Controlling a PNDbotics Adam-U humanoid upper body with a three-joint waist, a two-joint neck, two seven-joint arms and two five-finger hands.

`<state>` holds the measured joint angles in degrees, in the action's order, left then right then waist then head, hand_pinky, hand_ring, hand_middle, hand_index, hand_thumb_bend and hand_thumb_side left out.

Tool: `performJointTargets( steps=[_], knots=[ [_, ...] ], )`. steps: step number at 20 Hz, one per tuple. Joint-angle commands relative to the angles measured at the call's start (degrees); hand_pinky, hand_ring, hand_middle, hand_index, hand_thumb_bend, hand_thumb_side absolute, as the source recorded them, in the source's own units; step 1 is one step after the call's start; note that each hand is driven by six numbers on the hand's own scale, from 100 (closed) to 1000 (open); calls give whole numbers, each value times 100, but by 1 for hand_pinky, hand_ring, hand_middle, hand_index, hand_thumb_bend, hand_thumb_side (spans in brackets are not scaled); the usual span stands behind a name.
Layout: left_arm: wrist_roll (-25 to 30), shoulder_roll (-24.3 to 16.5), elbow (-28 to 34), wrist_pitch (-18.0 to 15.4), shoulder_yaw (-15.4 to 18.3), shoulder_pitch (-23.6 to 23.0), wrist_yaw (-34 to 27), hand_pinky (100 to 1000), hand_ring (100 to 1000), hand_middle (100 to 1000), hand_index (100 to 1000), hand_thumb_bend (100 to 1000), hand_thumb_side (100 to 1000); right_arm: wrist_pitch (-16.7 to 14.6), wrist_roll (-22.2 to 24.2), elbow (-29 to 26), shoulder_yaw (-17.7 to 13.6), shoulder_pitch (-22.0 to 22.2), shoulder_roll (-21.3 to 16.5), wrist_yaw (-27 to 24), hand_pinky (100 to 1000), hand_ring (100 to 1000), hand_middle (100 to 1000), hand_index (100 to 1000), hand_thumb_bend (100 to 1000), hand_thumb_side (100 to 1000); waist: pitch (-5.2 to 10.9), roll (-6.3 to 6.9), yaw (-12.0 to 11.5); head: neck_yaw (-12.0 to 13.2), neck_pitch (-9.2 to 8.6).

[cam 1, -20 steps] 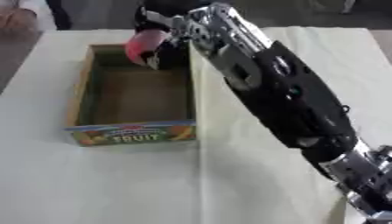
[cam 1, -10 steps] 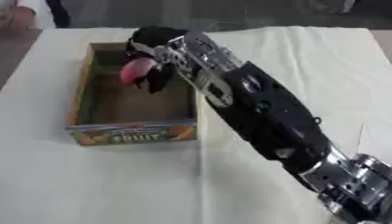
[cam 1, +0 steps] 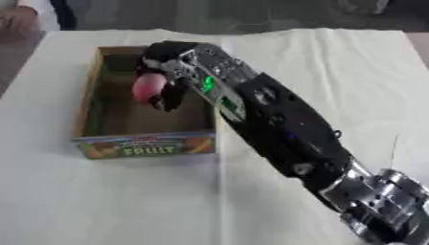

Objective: Pick up objects on the table and place them in the box.

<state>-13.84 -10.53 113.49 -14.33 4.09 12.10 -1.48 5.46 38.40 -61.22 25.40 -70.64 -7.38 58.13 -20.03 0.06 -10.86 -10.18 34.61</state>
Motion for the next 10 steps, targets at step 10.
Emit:
performJointTargets(
  steps=[10],
  knots=[
    [22,-40,110,7,-17,59,-32,774,546,605,831,100,629,-94,159,-6,-145,-224,-15,174,743,876,774,872,383,100,108,17,-7,16,-50]
  ],
)
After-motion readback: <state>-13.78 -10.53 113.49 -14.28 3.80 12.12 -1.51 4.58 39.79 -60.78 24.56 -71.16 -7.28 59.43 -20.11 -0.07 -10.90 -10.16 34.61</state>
